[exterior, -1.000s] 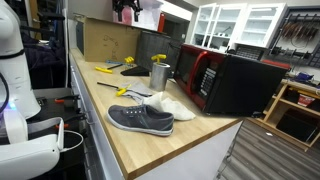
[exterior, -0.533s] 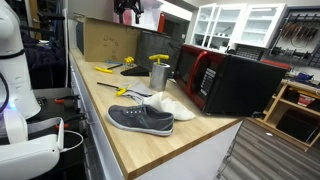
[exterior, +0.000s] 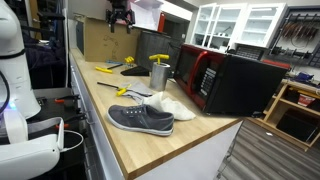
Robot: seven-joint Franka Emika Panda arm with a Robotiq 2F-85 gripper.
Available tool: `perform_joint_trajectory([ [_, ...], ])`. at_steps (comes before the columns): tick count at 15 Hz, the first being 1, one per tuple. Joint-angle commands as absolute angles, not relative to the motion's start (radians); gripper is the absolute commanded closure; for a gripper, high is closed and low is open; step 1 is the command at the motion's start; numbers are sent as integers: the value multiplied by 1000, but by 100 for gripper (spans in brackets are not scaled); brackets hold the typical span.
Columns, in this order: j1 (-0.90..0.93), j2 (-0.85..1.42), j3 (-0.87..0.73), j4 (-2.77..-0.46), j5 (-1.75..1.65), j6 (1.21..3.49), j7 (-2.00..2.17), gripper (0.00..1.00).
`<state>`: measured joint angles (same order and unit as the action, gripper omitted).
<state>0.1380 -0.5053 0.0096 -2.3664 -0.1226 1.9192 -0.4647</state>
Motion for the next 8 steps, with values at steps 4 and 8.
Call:
perform_joint_trajectory([
  [4, 129, -365, -22, -2192, -182, 1929, -525, 0],
  [8, 99, -183, -46, -2026, -159, 1996, -481, 0],
])
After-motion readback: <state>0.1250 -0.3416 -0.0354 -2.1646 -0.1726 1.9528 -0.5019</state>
